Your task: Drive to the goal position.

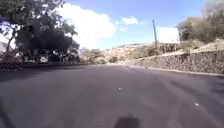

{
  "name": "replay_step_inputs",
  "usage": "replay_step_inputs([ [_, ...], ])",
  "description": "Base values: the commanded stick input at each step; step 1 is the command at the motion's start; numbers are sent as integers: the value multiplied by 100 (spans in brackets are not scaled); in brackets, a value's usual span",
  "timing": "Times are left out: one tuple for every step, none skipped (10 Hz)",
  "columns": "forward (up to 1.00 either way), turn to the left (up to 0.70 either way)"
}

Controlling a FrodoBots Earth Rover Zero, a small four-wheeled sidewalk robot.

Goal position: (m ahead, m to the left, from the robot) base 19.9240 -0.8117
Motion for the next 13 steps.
replay_step_inputs([
  [50, 0],
  [50, 0],
  [50, 0],
  [50, 0],
  [50, 0],
  [50, 0],
  [50, 0],
  [50, 0],
  [50, 0],
  [50, 0],
  [50, 0],
  [50, 0],
  [50, 0],
])
